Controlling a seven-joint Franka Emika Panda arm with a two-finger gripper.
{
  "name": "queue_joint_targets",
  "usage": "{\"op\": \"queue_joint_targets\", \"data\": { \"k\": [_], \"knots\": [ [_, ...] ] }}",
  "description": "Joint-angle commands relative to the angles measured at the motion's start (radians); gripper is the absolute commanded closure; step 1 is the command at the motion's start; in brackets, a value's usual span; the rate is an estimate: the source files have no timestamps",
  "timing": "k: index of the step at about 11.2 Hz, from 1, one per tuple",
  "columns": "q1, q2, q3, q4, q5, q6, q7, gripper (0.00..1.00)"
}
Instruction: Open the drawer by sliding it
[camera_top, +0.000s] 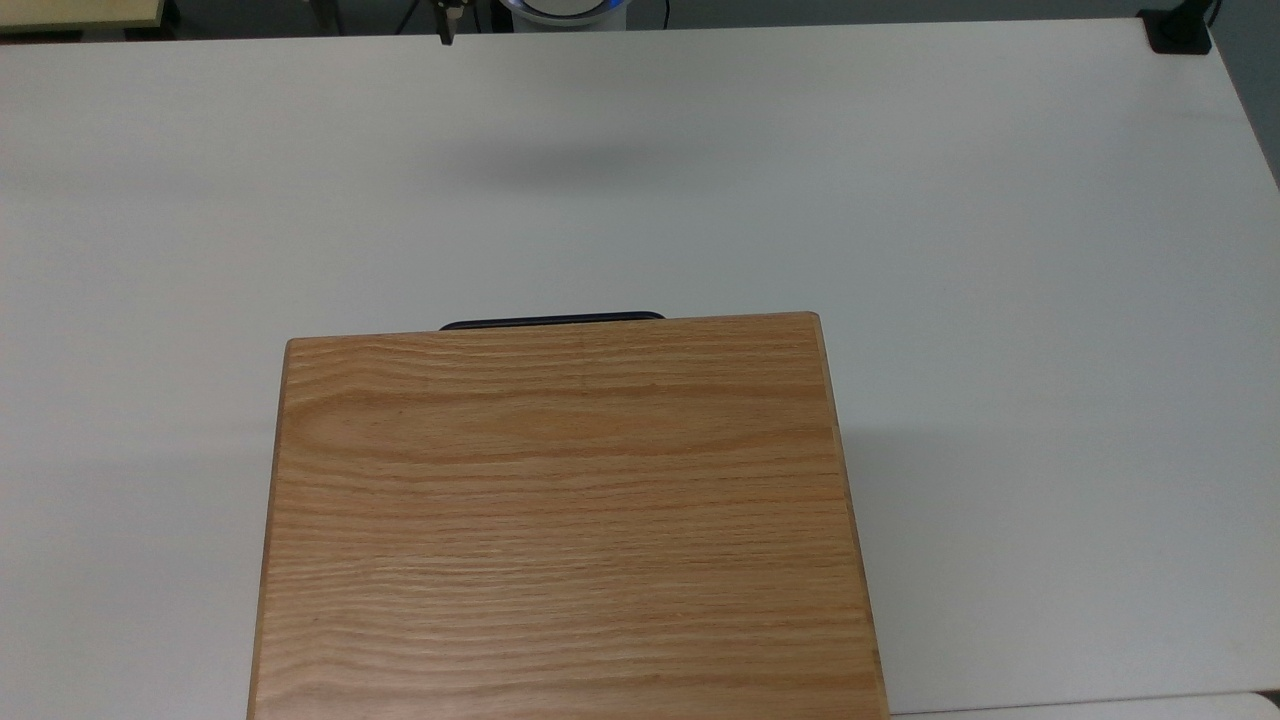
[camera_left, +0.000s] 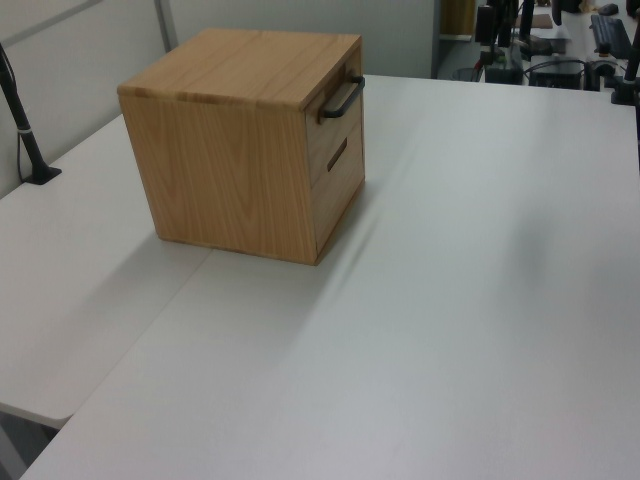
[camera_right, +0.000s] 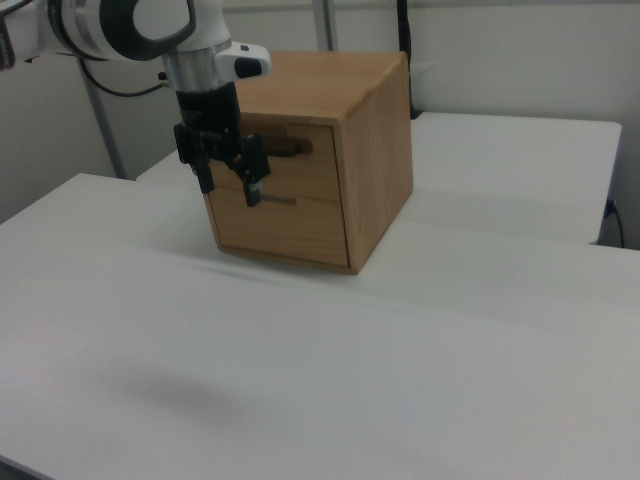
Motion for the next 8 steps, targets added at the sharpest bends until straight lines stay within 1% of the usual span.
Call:
{"op": "queue_joint_targets", "data": {
  "k": [1, 8],
  "knots": [
    [0.002, -0.008, 0.005, 0.006, -0.016, -0.031, -0.013, 0.0],
    [-0.002, -0.006, 0.006, 0.006, -0.005, -0.017, -0.019, 0.0]
  ]
}}
